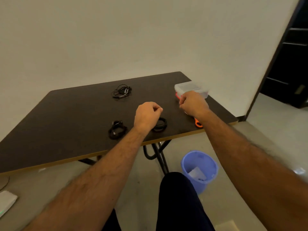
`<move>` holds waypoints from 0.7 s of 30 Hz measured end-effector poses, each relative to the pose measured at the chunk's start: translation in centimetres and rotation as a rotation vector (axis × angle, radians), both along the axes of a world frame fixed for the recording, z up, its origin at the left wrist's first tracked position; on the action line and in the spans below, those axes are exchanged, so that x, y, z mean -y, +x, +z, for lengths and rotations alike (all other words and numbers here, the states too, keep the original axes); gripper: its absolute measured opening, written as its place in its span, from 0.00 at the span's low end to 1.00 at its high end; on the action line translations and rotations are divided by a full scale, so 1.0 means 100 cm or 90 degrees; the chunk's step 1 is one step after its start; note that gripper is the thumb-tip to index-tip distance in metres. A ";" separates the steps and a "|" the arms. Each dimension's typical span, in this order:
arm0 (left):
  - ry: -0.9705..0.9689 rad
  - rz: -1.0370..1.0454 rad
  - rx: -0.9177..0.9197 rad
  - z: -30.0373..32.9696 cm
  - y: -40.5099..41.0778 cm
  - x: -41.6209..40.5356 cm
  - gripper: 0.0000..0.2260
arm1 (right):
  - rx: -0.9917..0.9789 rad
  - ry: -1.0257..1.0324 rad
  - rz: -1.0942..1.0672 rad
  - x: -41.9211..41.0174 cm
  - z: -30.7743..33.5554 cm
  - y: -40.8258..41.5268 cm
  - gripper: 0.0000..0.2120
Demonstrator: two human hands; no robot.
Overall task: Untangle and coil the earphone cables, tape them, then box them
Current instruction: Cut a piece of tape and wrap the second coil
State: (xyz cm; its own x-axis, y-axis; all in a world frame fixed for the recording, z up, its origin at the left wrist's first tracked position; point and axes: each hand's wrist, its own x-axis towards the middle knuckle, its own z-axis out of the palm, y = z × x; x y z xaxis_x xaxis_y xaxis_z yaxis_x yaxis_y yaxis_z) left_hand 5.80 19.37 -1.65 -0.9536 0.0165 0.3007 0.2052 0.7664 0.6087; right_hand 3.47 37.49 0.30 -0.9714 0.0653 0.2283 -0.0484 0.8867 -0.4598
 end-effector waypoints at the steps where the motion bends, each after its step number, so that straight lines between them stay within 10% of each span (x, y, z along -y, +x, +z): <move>1: -0.001 -0.017 0.014 -0.001 -0.002 -0.016 0.09 | 0.008 0.010 -0.031 -0.016 -0.002 0.003 0.05; 21: 0.021 -0.025 0.160 -0.030 -0.053 -0.125 0.09 | 0.170 0.138 -0.067 -0.068 -0.029 0.022 0.20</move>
State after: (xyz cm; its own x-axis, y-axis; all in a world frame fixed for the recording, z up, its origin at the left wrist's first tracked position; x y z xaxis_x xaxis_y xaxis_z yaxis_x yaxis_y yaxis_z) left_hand 0.46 31.82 -4.61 -0.9973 0.0496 0.0547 0.0735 0.7397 0.6690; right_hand 5.62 44.26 -2.58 -0.9892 0.1461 -0.0140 0.1451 0.9585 -0.2453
